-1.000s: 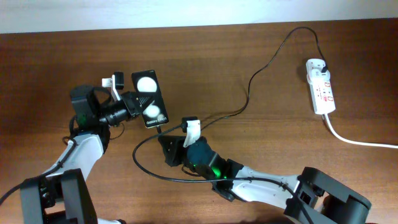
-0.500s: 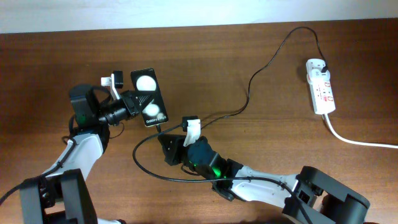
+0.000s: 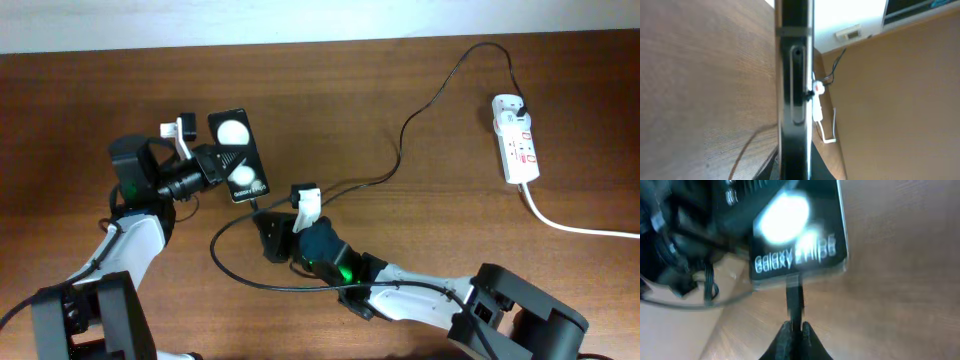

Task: Plug charger to phone and switch on socket
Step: 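Move the USB-C plug up into the phone's bottom port, then release the plug and pull the right gripper back right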

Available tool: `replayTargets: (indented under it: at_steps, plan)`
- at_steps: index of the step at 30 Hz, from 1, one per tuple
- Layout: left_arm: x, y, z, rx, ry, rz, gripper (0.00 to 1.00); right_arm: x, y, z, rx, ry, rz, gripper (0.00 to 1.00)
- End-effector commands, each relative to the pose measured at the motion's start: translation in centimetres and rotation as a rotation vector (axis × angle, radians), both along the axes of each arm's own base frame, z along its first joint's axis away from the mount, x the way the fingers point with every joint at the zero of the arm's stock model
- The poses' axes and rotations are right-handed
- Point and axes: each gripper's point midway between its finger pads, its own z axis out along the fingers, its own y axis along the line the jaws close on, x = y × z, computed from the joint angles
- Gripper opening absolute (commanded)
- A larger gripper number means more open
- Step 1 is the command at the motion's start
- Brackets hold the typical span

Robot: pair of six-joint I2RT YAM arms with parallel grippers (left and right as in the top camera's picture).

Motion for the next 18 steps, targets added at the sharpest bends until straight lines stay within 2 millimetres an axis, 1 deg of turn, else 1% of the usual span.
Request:
replayTargets:
  at_steps: [1,2,3,5,8,10,11,12,13,14,16,18]
  plan:
    - [-1.7,-1.3,0.9,-0.037,-0.022,-0.094,0.0,2.8,-0.4,3.4,-0.019,-0.152,-0.004,0.76]
    - [-1.7,-1.3,0.9,-0.036,-0.022,-0.094,0.0,2.5,-0.2,3.3,-0.025,-0.159,0.02,0.91]
    - [-1.7,-1.3,0.9,-0.036,-0.022,-0.093,0.0,2.2,0.1,3.3,-0.021,-0.155,0.042,0.99]
    - [-1.7,-1.2,0.9,-0.036,-0.022,-0.092,0.0,1.8,0.2,3.0,-0.037,-0.142,0.066,0.99]
    - [-1.4,-1.1,0.7,-0.024,-0.02,-0.073,0.0,1.3,-0.1,3.1,-0.112,-0.187,0.099,0.99]
    - [-1.4,-1.0,0.7,-0.01,-0.042,-0.076,0.0,0.8,-1.1,3.4,-0.204,-0.22,0.119,0.99]
    - [-1.4,-1.0,0.7,-0.008,-0.045,-0.077,0.0,0.7,-1.8,3.1,-0.237,-0.199,0.119,0.99]
    - [-1.4,-1.0,0.7,-0.007,-0.045,-0.077,0.0,0.7,-2.6,2.6,-0.267,-0.17,0.113,0.99]
    - [-1.2,-0.9,0.5,0.002,-0.039,-0.06,0.0,0.9,-4.0,1.6,-0.317,-0.121,0.101,0.99]
    - [-1.0,-0.7,0.1,0.013,-0.027,-0.043,0.0,1.0,-4.8,0.8,-0.347,-0.09,0.095,0.99]
    - [-0.6,0.2,-1.5,0.053,0.048,0.033,0.0,0.8,-6.7,-1.5,-0.422,0.0,0.095,0.99]
    - [-0.3,1.0,-2.9,0.093,0.109,0.099,0.0,0.6,-8.2,-3.2,-0.479,0.066,0.087,0.99]
